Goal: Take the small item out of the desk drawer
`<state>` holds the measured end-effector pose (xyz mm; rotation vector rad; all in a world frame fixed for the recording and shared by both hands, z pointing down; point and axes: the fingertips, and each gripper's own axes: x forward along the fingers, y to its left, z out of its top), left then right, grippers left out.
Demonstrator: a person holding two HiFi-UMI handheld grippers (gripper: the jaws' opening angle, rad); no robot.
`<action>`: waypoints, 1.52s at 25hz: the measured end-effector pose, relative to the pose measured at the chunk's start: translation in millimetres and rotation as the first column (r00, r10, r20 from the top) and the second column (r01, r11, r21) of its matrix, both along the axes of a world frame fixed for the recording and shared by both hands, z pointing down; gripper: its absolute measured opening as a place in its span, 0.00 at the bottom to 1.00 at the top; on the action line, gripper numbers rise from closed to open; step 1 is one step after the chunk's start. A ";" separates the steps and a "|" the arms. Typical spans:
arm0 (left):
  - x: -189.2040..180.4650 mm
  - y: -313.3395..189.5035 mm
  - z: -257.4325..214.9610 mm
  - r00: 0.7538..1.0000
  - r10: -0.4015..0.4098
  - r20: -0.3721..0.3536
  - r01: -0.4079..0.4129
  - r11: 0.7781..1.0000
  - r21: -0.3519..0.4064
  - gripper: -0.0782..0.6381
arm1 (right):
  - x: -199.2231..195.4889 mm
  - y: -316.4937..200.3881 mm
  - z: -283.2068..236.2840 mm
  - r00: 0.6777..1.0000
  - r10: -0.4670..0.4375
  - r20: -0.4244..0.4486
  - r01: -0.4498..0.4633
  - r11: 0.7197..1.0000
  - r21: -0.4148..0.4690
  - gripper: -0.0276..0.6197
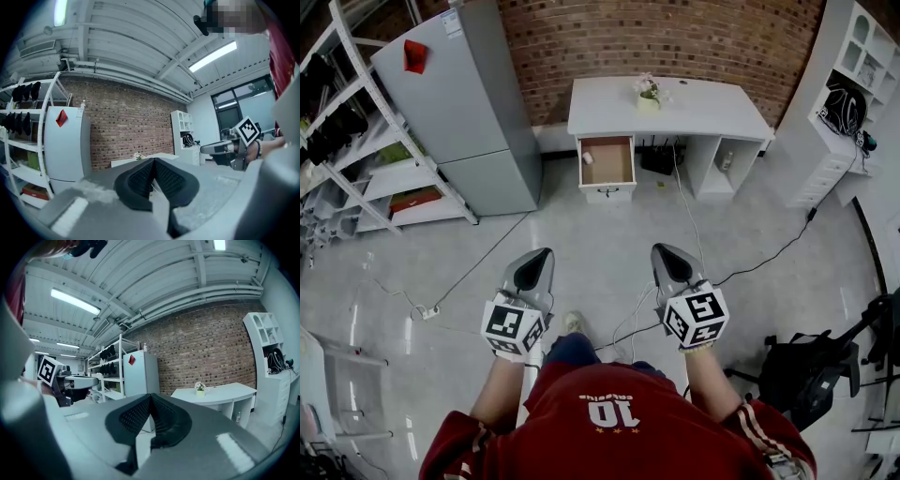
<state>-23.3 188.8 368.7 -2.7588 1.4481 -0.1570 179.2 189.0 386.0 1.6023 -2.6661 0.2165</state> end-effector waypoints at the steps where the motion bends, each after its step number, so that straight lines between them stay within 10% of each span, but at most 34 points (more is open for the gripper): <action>1: -3.8 -4.3 0.4 1.000 -0.004 -0.004 0.004 1.000 -0.003 0.11 | -3.2 -5.0 -0.2 1.000 -0.004 -0.002 0.004 1.000 -0.003 0.04; 38: -88.6 -301.2 -20.1 0.979 0.188 -0.085 -0.186 0.982 0.027 0.11 | -130.4 -278.6 -30.1 0.997 0.050 -0.062 -0.050 0.999 0.000 0.04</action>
